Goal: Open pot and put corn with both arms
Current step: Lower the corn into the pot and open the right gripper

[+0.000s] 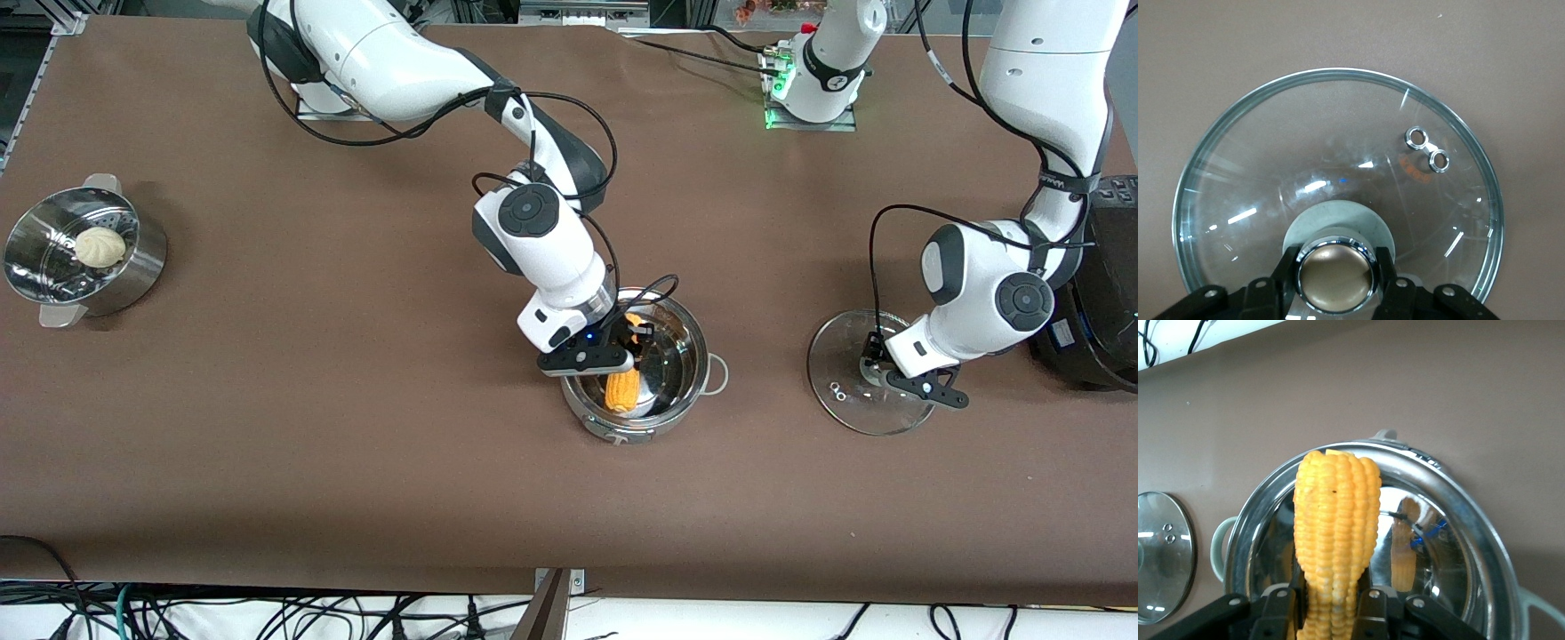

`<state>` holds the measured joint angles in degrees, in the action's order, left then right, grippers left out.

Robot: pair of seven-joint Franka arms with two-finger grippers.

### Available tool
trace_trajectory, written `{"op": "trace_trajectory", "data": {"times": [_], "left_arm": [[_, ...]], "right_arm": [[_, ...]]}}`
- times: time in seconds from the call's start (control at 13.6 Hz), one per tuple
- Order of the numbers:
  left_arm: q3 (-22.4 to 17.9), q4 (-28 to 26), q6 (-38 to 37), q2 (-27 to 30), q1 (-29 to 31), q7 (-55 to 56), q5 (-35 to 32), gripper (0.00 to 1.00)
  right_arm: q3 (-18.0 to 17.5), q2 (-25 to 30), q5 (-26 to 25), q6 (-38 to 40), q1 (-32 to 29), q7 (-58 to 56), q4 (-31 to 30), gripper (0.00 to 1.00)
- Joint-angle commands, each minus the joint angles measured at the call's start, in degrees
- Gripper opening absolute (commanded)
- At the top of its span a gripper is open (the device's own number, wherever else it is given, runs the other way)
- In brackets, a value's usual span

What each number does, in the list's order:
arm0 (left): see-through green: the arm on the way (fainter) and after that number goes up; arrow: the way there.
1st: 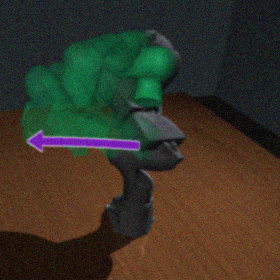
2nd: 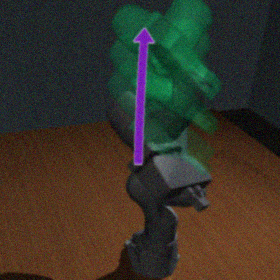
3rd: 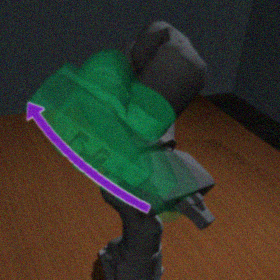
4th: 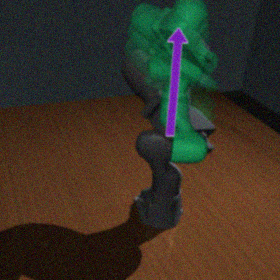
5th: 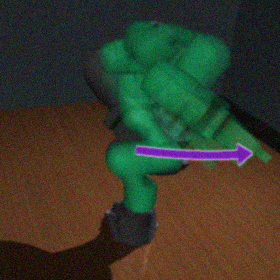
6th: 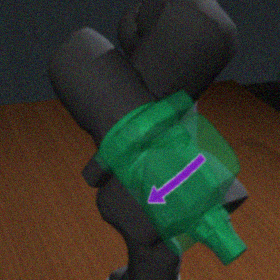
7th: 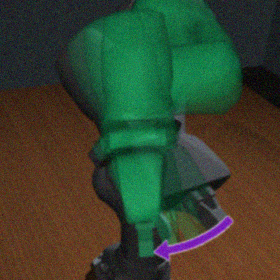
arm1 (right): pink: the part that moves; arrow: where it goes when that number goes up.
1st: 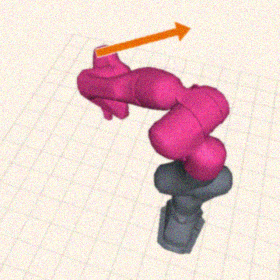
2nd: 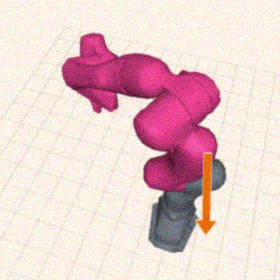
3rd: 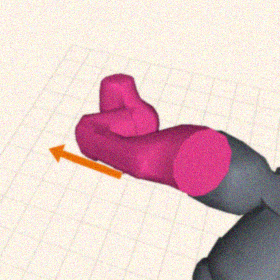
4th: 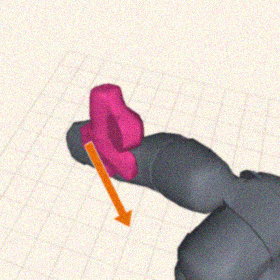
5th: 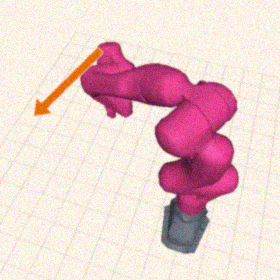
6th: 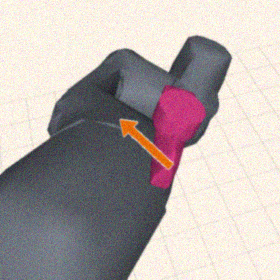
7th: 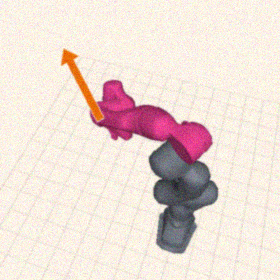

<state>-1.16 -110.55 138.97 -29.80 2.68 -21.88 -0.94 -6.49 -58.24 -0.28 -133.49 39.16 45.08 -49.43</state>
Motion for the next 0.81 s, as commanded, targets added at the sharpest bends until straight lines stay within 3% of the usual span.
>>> {"op": "trace_trajectory", "data": {"times": [0.0, 0.22, 0.44, 0.59, 0.73], "left_arm": [[-0.42, -2.73, -0.02, 3.42, -1.00, -0.54, 1.38, 1.00], [-0.43, -8.69, -0.37, 9.04, -0.92, 0.26, 1.29, 1.00], [-0.43, -17.49, -0.72, 20.45, -0.83, 0.17, 1.20, 1.00], [-0.34, -17.69, -0.90, 25.73, -0.57, 0.26, 1.29, 1.00], [-0.25, -16.38, -5.88, 31.10, -0.31, 0.87, 1.29, 1.00]], "right_arm": [[0.69, -2.05, -0.33, -1.23, 1.88, 1.23, 3.02, 0.00], [0.78, -3.02, -0.33, -2.29, 2.50, 1.32, 2.76, 0.00], [0.78, -4.08, -0.42, -4.14, 2.50, 1.32, 2.58, 0.00], [0.78, -4.78, -0.42, -5.37, 2.42, 1.32, 2.41, 0.21], [1.47, -5.05, -0.42, -6.42, 2.42, 1.23, 1.36, 0.37]]}}
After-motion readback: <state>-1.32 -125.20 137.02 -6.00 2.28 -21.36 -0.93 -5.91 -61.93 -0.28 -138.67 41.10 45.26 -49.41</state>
